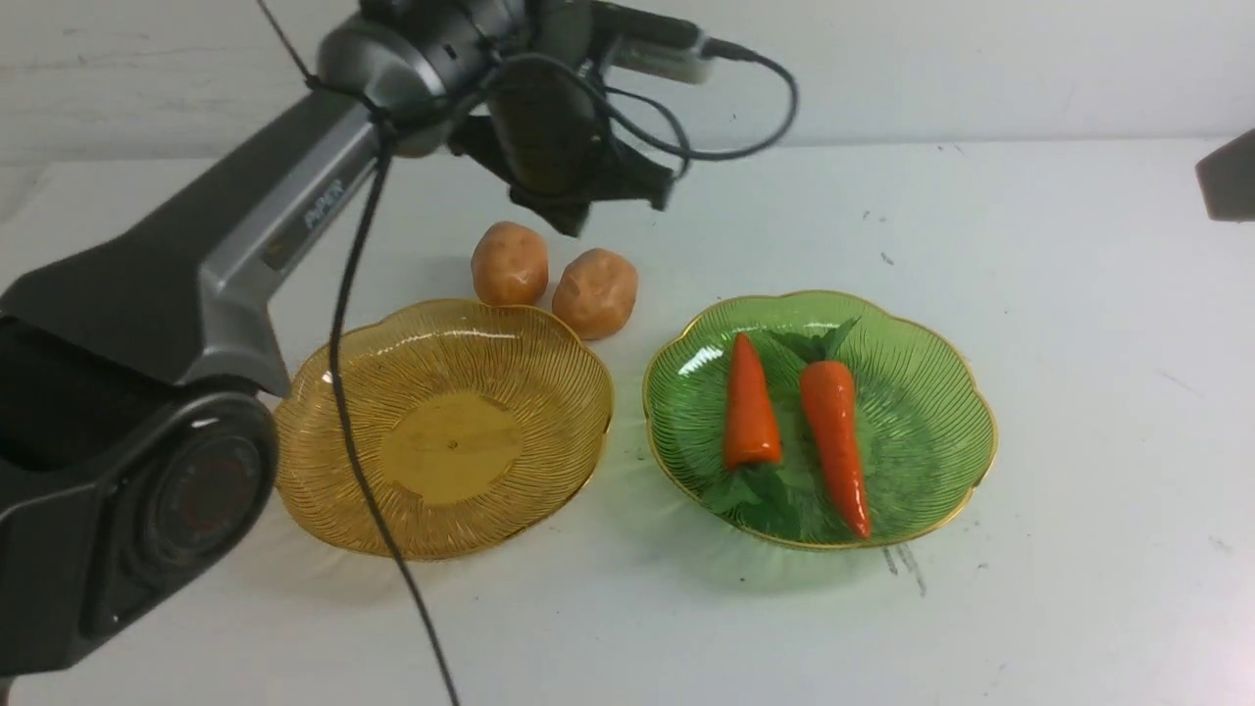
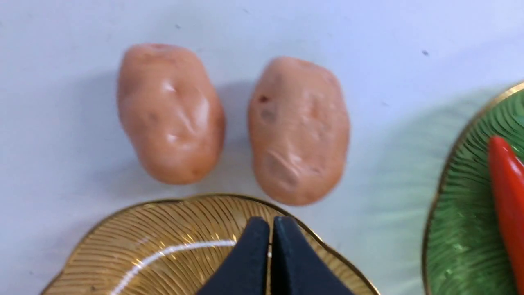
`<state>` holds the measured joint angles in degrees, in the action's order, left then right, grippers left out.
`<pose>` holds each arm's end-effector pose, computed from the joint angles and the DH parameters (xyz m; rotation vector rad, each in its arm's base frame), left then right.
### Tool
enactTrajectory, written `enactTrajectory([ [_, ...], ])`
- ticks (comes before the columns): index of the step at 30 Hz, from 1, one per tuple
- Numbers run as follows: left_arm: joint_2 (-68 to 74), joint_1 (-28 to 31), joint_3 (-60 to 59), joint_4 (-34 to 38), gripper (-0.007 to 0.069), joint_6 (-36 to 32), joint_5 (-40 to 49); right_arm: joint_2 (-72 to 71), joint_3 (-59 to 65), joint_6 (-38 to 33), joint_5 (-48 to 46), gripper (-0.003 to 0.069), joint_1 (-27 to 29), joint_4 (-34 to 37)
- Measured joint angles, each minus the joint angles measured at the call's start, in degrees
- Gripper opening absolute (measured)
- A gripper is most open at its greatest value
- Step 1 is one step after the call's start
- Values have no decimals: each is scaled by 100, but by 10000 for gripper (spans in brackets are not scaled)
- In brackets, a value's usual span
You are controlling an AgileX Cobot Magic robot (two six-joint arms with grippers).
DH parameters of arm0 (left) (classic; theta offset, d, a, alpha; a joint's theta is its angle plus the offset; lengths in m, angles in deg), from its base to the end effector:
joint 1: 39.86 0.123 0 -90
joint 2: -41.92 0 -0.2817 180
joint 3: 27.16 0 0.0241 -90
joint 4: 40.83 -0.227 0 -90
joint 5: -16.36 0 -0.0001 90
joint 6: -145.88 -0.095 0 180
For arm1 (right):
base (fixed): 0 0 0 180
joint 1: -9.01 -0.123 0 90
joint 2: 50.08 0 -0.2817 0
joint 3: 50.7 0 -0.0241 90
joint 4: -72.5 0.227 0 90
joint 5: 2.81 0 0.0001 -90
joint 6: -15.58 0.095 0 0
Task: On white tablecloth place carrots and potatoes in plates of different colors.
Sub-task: 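Put the potatoes from the left side into the left plate with the left gripper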
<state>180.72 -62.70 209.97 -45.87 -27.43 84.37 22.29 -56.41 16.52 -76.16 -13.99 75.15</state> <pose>0.4462 -0.1795 0.2836 0.3802 2.5790 -0.0659 0.1590 0.0721 0.4308 -0.4737 2.4116 0.2445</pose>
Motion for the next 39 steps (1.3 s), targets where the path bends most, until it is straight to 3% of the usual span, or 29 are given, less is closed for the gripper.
enactTrajectory([
  [6,269,93,2,182,107,-306,-679,0,0,0,0,-15,0,0],
  [15,899,9,2,267,461,-738,-1190,0,0,0,0,-15,0,21],
  [20,1106,9,2,220,584,-842,-1512,0,84,0,12,-15,0,21],
  [34,1457,9,33,159,594,-879,-2189,0,399,0,12,-15,0,21],
  [39,1503,9,56,154,531,-879,-2206,0,399,0,12,-15,0,21],
])
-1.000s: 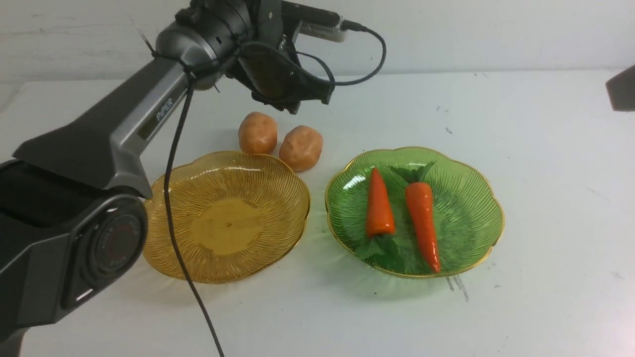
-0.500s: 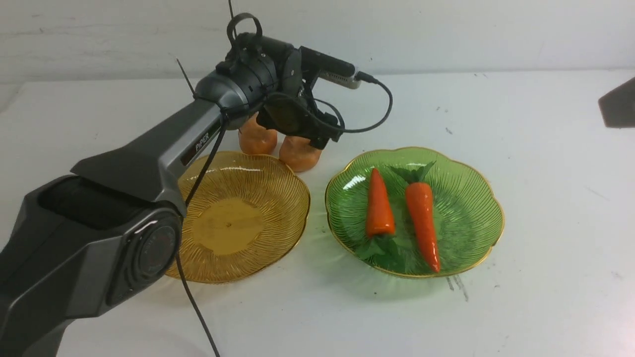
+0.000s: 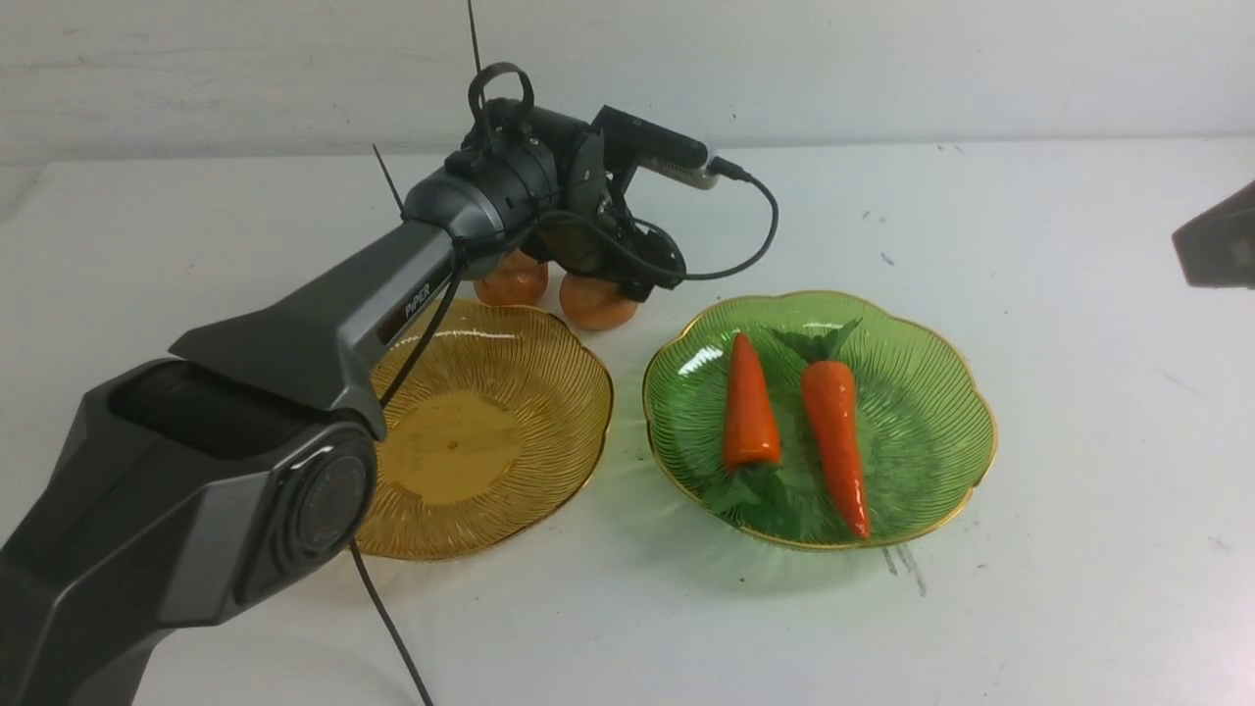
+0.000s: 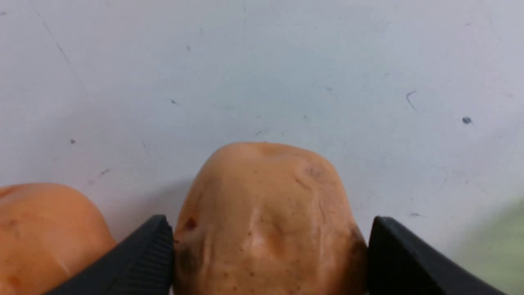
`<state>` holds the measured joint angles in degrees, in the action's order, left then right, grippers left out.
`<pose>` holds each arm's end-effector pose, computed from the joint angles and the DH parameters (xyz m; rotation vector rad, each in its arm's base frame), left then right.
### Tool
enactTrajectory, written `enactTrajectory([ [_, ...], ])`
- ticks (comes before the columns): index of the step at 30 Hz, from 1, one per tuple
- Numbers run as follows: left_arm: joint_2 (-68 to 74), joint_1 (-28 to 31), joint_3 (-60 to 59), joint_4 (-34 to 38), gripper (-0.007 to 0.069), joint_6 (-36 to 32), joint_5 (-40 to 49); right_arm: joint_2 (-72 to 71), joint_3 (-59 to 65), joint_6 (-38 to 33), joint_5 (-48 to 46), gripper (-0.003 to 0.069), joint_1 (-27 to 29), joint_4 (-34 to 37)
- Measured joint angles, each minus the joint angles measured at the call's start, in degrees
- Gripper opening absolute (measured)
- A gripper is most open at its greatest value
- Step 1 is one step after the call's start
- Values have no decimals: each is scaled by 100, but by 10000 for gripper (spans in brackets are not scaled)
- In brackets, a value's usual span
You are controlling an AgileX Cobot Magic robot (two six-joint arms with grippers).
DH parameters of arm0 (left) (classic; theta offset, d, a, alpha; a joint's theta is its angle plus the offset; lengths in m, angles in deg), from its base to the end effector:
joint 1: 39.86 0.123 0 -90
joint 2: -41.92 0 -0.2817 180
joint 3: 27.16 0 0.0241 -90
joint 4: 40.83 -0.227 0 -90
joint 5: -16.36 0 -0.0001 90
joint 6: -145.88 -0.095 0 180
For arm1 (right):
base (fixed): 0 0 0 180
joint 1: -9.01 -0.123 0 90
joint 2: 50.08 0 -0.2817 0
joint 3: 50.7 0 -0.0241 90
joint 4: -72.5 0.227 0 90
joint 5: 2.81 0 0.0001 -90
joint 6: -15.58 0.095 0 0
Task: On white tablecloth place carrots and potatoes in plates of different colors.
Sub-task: 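Put the potatoes from the left side into the left plate with the left gripper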
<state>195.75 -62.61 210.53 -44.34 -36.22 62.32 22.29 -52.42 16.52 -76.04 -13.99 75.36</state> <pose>0.4990 -0.2047 0.1720 0.5668 2.4141 -0.0810 0.1609 0.0732 0.4127 -0.4846 2.4785 0.2356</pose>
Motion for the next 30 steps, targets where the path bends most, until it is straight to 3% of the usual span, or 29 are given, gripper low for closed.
enactTrajectory([
  [6,5,0,26,0,389,21,150,0,0,0,0,-15,0,0],
  [9,-35,0,26,-7,384,61,253,0,0,0,0,-15,0,12],
  [22,-1199,0,1218,179,375,-36,2472,0,0,0,0,-15,0,412],
  [30,-2008,10,633,263,375,51,2579,0,0,0,0,-15,0,683],
])
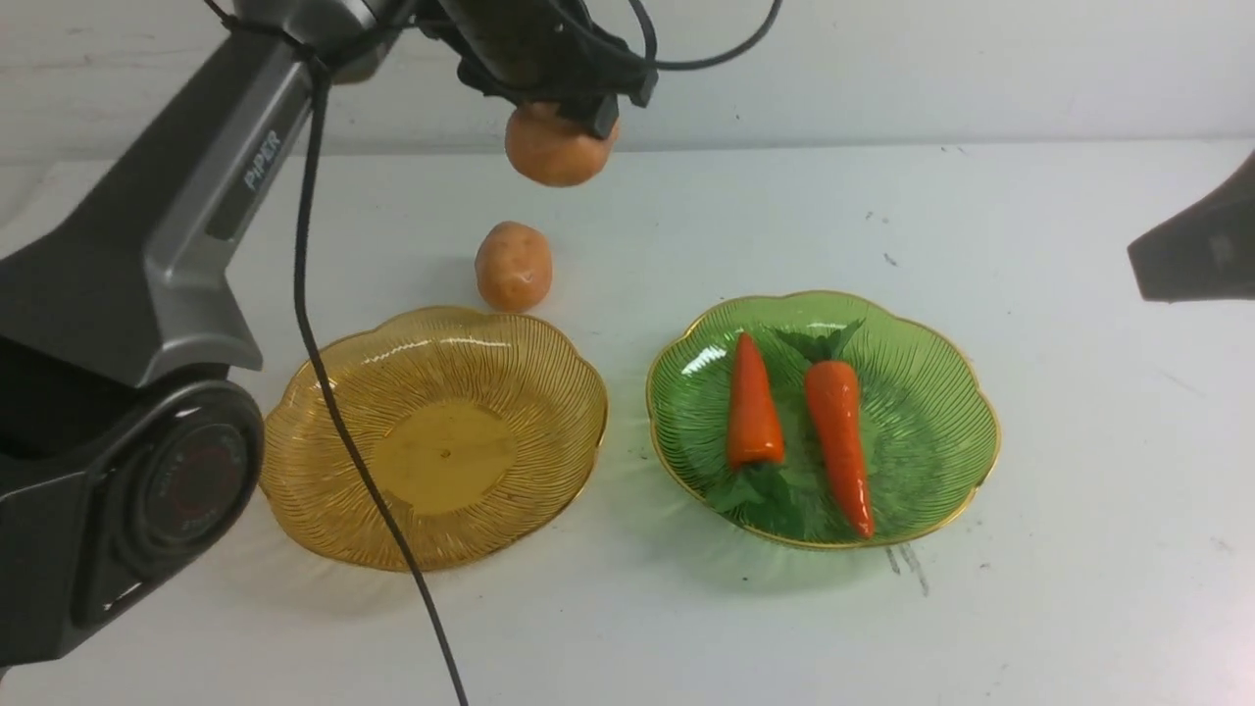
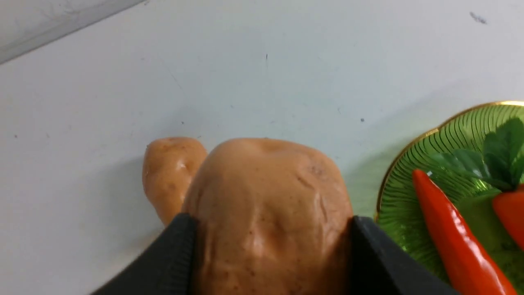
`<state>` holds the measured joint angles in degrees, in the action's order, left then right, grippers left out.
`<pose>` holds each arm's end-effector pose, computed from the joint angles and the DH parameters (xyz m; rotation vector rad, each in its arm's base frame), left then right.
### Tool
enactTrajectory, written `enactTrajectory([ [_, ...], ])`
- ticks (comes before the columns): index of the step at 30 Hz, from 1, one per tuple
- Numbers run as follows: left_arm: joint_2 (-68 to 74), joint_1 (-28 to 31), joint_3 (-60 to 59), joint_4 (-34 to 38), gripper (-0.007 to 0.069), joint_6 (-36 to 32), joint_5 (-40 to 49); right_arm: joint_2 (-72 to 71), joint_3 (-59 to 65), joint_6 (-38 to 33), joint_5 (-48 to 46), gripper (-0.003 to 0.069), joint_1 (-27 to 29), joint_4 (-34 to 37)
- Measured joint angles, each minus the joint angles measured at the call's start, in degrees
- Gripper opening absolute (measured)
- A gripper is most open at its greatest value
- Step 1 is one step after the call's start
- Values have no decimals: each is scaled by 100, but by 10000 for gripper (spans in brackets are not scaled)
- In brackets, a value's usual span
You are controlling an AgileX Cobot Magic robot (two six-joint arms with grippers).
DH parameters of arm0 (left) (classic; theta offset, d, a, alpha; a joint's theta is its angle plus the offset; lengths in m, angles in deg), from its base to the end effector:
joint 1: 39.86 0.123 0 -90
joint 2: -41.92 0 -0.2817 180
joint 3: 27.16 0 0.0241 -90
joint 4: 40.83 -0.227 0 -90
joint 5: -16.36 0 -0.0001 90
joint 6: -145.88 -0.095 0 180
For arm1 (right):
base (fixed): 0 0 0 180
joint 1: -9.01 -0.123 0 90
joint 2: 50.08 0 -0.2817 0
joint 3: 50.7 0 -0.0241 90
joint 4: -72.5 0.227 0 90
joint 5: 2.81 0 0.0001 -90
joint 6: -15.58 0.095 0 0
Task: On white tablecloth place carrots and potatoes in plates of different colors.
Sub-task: 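Put the potatoes from the left side into the left plate with the left gripper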
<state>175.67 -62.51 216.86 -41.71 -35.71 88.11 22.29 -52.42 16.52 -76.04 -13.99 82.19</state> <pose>0.4236 -0.1753 0.3534 0.5191 2.4192 -0.1382 0.1564 0.0830 0.4138 -0.4898 2.4863 0.3923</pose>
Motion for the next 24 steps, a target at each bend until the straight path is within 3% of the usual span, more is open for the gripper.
enactTrajectory([
  [11,-1116,407,-3478,4,372,380,-11,0,0,-165,0,-15,0,0],
  [24,-571,1567,-3836,457,377,341,-115,0,0,-221,0,-15,0,0],
])
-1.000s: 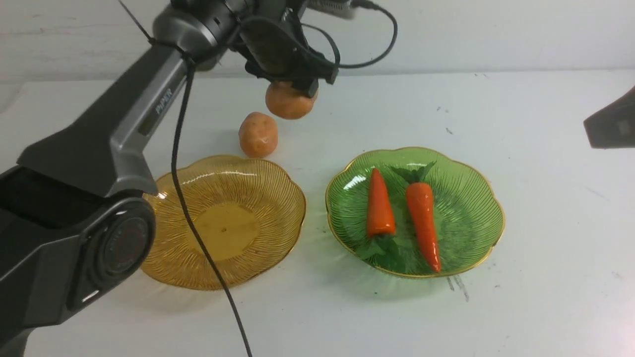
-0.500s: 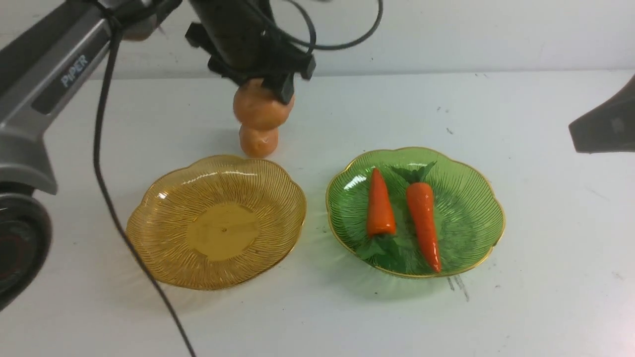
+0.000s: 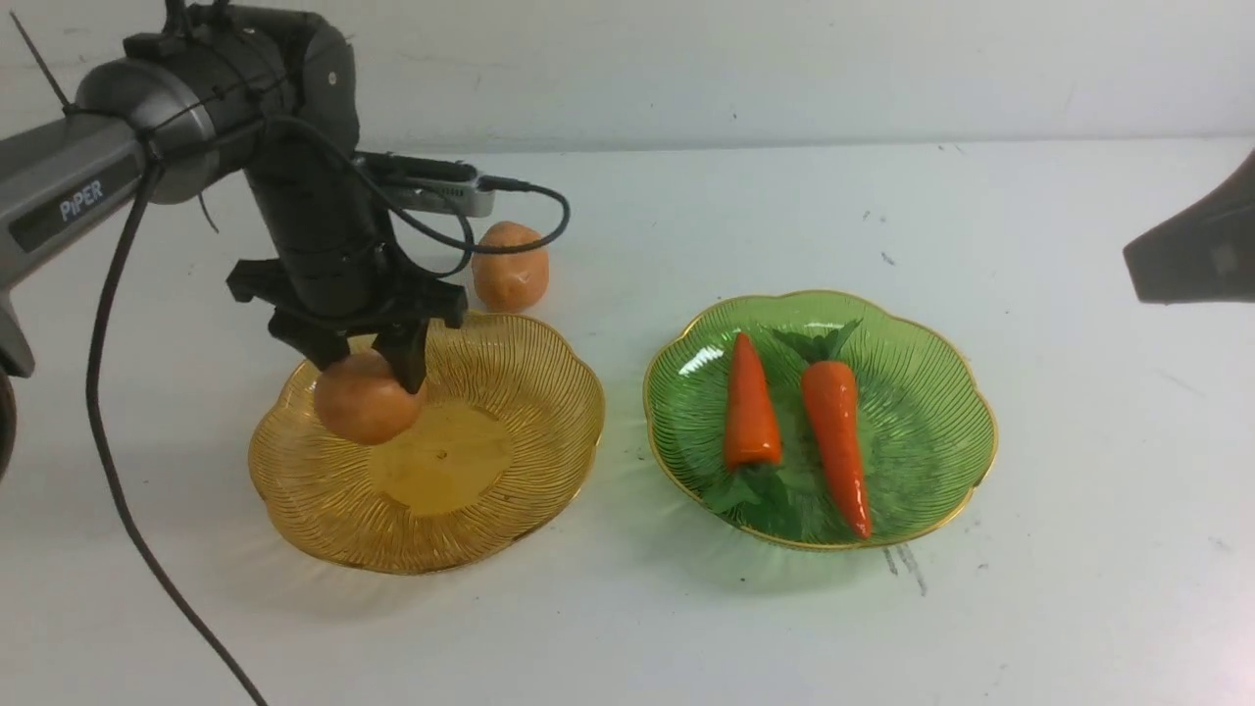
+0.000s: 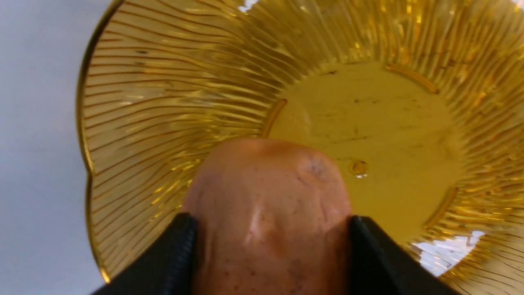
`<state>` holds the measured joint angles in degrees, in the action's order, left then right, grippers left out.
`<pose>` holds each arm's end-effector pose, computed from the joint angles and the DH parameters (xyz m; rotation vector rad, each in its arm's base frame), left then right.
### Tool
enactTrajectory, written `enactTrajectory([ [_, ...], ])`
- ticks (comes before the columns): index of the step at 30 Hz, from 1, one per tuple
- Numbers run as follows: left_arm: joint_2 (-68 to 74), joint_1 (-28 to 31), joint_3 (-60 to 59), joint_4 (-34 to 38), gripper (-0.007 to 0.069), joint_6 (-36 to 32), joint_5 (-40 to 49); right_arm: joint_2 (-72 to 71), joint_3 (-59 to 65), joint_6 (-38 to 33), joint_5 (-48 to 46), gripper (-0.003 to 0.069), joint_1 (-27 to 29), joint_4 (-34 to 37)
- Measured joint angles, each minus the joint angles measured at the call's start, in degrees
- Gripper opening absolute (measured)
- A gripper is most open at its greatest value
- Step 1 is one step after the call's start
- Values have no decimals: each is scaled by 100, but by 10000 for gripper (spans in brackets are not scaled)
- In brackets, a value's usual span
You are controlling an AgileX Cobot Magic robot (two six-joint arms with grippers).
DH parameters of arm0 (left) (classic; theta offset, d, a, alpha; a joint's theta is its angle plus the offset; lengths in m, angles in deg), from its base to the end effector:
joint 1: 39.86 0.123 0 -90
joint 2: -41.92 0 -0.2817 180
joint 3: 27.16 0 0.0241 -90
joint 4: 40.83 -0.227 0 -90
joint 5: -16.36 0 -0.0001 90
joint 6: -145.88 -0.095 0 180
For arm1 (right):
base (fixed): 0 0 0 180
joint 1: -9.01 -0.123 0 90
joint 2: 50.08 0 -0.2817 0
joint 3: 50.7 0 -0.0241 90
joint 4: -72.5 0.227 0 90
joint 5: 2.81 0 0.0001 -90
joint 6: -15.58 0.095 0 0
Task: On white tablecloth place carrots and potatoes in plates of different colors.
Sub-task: 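Put the potatoes from the left side into the left plate with the left gripper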
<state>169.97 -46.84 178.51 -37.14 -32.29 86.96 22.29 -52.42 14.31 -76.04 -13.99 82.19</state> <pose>0.4083 -0.0558 0.2256 0.1091 3.0204 -0.1078 0.1564 0.0830 0.4138 -0.5369 2.4729 0.3770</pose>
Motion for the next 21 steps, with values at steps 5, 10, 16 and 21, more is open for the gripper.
enactTrajectory([
  [5,61,93,7,-8,468,-93,-31,0,0,-13,0,-15,0,1],
  [10,61,93,7,-3,621,-99,-36,0,0,-26,0,-15,0,1],
  [16,61,93,48,-3,683,-99,-36,0,0,-33,0,-15,0,1],
  [21,67,30,815,302,552,-9,-357,0,0,-33,0,-15,0,1],
])
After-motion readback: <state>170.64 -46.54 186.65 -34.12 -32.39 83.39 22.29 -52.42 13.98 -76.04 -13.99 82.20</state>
